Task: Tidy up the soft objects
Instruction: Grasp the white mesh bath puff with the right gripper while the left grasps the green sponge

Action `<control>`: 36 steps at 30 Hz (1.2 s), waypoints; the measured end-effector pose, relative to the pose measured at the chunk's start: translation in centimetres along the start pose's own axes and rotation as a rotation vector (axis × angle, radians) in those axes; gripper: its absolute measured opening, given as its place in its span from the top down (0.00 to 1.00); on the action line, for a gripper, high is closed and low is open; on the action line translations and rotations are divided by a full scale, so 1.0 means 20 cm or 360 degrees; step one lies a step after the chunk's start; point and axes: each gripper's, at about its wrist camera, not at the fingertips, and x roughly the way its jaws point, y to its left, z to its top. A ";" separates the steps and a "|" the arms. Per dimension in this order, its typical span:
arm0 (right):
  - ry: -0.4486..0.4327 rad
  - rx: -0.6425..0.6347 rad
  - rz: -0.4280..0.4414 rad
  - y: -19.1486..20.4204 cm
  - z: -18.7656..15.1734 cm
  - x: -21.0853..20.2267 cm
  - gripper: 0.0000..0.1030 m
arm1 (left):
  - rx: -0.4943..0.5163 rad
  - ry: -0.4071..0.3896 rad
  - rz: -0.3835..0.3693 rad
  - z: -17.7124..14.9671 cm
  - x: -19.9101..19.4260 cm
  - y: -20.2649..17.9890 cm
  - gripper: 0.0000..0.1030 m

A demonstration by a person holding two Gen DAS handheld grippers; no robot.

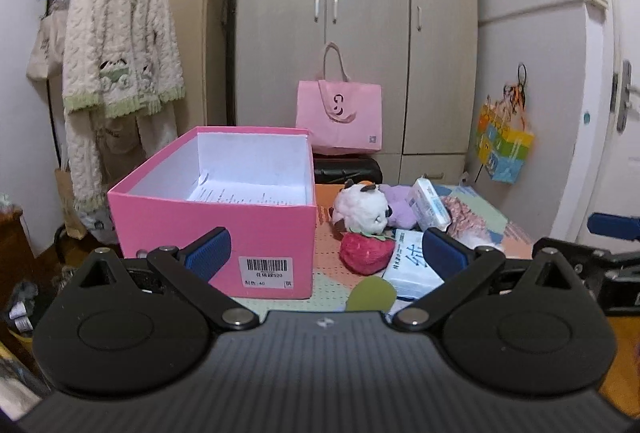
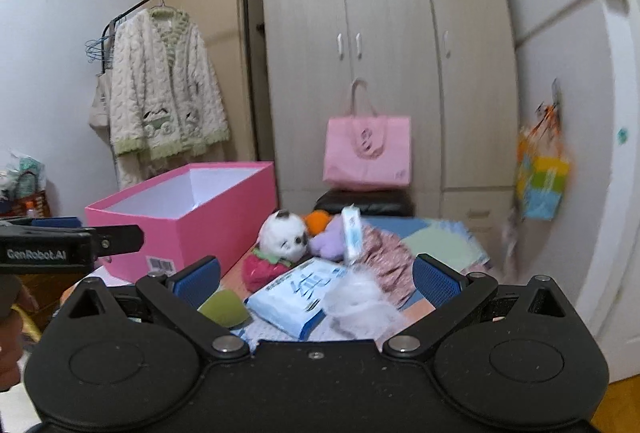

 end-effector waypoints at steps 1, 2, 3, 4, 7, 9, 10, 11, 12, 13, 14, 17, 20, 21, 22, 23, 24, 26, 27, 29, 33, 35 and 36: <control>0.0014 0.0013 0.0027 -0.01 -0.01 0.02 0.00 | 0.0020 0.0011 0.0002 -0.01 0.03 0.00 0.00; 0.0030 0.0023 0.0042 -0.03 -0.01 0.04 0.00 | 0.0031 0.0024 0.0007 -0.02 0.04 -0.01 0.00; 0.0047 0.0030 0.0053 -0.04 -0.02 0.07 0.00 | 0.0048 0.0047 0.0002 -0.03 0.08 -0.02 0.00; 0.0065 0.0036 0.0064 -0.05 -0.02 0.09 0.00 | 0.0056 0.0072 -0.0011 -0.05 0.11 -0.02 0.00; 0.0134 0.0077 0.0073 -0.09 -0.04 0.18 0.01 | 0.0047 0.0161 -0.0065 -0.09 0.20 -0.04 0.01; 0.0170 0.0102 0.0071 -0.12 -0.06 0.25 0.04 | 0.0025 0.0204 -0.0102 -0.13 0.26 -0.03 0.02; 0.0186 0.0111 0.0071 -0.13 -0.06 0.27 0.05 | 0.0021 0.0213 -0.0119 -0.14 0.28 -0.03 0.02; 0.0198 0.0120 0.0075 -0.14 -0.07 0.30 0.06 | 0.0019 0.0223 -0.0131 -0.16 0.30 -0.04 0.03; 0.0212 0.0128 0.0084 -0.15 -0.08 0.32 0.07 | 0.0018 0.0228 -0.0145 -0.17 0.31 -0.04 0.03; 0.0223 0.0131 0.0094 -0.16 -0.09 0.34 0.09 | 0.0023 0.0224 -0.0156 -0.18 0.33 -0.05 0.04; 0.0232 0.0136 0.0098 -0.17 -0.10 0.36 0.11 | 0.0032 0.0216 -0.0161 -0.19 0.34 -0.06 0.05; 0.0236 0.0148 0.0093 -0.19 -0.12 0.42 0.16 | 0.0087 0.0183 -0.0138 -0.21 0.38 -0.09 0.07; 0.0224 0.0179 0.0091 -0.23 -0.14 0.46 0.20 | 0.0097 0.0201 -0.0122 -0.23 0.44 -0.11 0.11; 0.0217 0.0184 0.0087 -0.23 -0.14 0.47 0.20 | 0.0091 0.0212 -0.0124 -0.23 0.45 -0.11 0.14; 0.0216 0.0185 0.0084 -0.24 -0.15 0.49 0.22 | 0.0081 0.0231 -0.0132 -0.24 0.47 -0.11 0.16; 0.0222 0.0178 0.0082 -0.25 -0.15 0.50 0.25 | 0.0074 0.0245 -0.0139 -0.24 0.48 -0.11 0.17; 0.0229 0.0168 0.0079 -0.25 -0.16 0.52 0.26 | 0.0072 0.0261 -0.0147 -0.25 0.49 -0.11 0.21; 0.0239 0.0153 0.0073 -0.25 -0.18 0.54 0.28 | 0.0084 0.0288 -0.0160 -0.26 0.52 -0.12 0.25; 0.0239 0.0150 0.0069 -0.25 -0.18 0.55 0.29 | 0.0098 0.0300 -0.0168 -0.26 0.52 -0.12 0.30; 0.0245 0.0142 0.0055 -0.26 -0.20 0.56 0.36 | 0.0117 0.0322 -0.0179 -0.27 0.54 -0.14 0.37; 0.0267 0.0113 0.0015 -0.26 -0.23 0.57 0.48 | 0.0133 0.0356 -0.0196 -0.29 0.56 -0.16 0.52; 0.0269 0.0106 0.0004 -0.27 -0.24 0.57 0.57 | 0.0145 0.0361 -0.0199 -0.29 0.57 -0.17 0.56; 0.0265 0.0100 0.0001 -0.27 -0.25 0.57 0.59 | 0.0161 0.0357 -0.0199 -0.29 0.56 -0.18 0.58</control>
